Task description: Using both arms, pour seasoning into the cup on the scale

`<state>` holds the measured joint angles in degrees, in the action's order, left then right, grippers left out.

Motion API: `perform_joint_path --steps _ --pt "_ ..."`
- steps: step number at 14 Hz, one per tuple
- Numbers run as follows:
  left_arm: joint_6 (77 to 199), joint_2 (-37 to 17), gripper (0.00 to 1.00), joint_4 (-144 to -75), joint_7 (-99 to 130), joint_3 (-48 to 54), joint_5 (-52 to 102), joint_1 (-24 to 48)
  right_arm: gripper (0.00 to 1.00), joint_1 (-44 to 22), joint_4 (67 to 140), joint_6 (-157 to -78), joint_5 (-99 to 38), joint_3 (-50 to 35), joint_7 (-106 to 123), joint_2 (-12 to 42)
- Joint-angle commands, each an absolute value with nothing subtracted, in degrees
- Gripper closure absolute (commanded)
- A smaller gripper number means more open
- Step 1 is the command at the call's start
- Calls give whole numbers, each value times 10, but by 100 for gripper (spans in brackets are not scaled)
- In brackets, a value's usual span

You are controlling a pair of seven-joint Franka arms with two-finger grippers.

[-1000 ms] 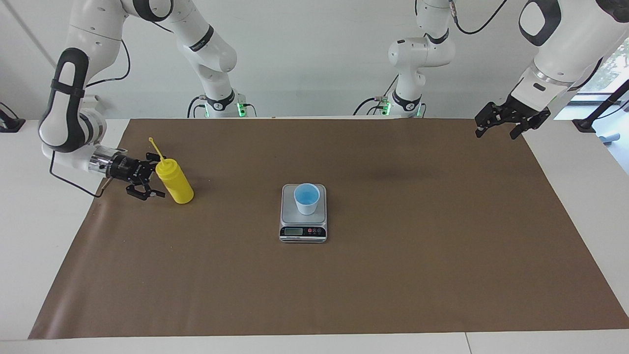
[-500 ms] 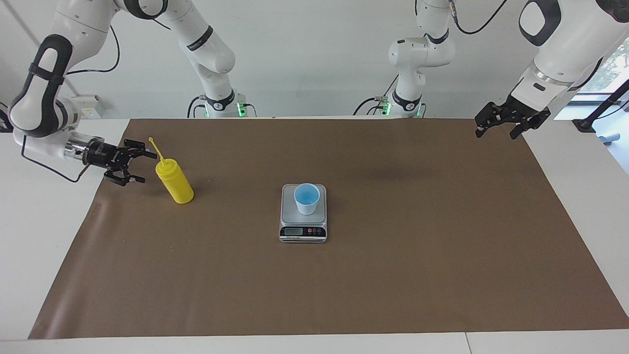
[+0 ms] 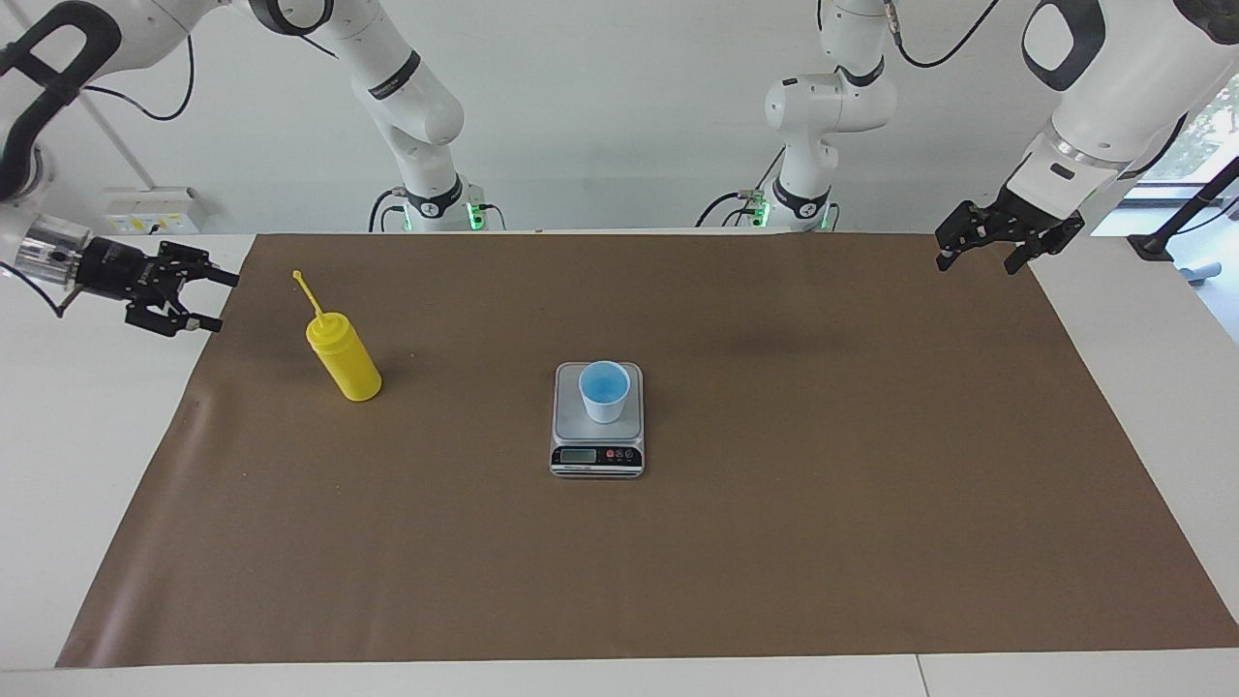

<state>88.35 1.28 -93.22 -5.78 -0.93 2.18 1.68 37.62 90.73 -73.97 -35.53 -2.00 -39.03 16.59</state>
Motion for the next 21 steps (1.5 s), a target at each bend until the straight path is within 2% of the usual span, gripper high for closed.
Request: perform_joint_path --steps 1,5,8,14,16,21 --pt "877 16 0 -933 -66 -4 25 9 0 317 866 -735 -320 -24 -423 141" --pt "876 16 0 -933 -66 -4 25 9 0 237 843 -749 -270 -25 -493 98" --pt "877 16 0 -933 -66 -4 25 9 0 179 824 -751 -215 -33 -455 79" --pt "876 16 0 -933 -66 -4 25 9 0 164 832 -765 -218 -37 -401 62" --pt "877 16 0 -933 -66 -4 25 9 0 115 823 -788 -188 -26 -393 61" --pt "876 16 0 -933 -66 -4 25 9 0 36 835 -788 -67 7 -194 34"
